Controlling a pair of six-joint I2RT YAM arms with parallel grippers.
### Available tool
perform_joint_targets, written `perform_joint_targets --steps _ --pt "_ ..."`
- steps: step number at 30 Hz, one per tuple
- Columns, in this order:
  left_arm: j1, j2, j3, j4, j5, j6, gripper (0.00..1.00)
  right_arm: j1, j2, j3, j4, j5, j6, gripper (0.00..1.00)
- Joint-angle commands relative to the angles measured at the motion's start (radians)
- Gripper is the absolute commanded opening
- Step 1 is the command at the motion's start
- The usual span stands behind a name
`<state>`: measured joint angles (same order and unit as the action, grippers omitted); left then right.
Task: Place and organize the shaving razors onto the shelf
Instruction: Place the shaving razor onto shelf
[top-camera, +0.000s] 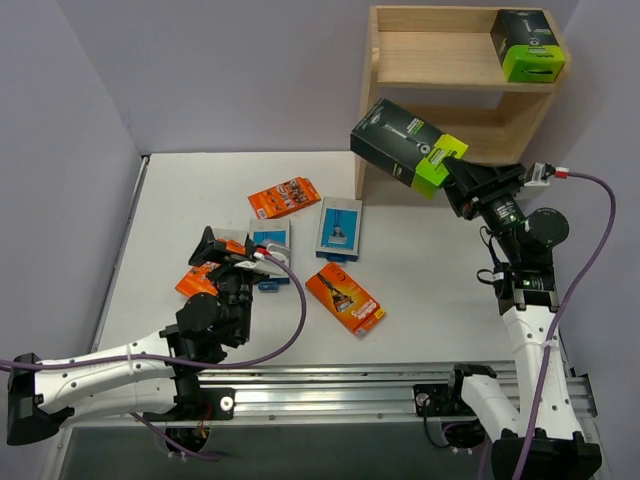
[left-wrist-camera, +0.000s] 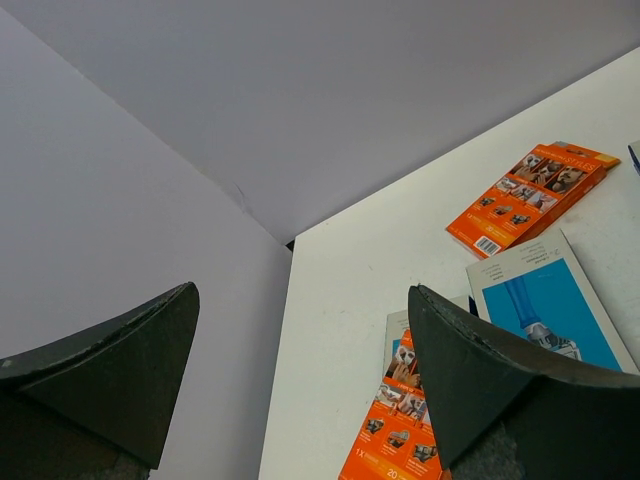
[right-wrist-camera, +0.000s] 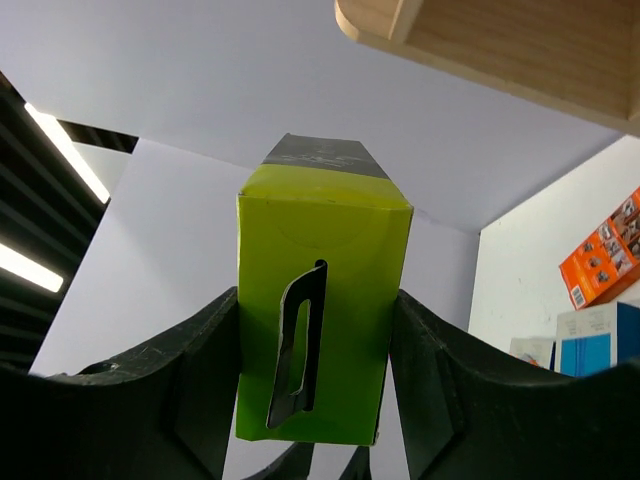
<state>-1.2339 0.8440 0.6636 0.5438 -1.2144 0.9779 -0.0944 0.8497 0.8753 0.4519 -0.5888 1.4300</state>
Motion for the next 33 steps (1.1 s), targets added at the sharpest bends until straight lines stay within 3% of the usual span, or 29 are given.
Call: perform_joint_targets --steps 1,20,33 --pt "0.007 -0.019 0.008 0.05 0.018 -0.021 0.94 -0.039 0.015 0.115 0.134 -0.022 0.043 0.0" --pt "0.013 -0.014 0.005 0.012 0.042 -0.07 0.94 -0.153 0.17 0.309 0.134 0.122 0.122 0.0" --pt "0.014 -0.011 0.024 -0.054 0.059 -0.13 0.94 -0.157 0.311 0.421 0.064 0.385 0.012 0.0"
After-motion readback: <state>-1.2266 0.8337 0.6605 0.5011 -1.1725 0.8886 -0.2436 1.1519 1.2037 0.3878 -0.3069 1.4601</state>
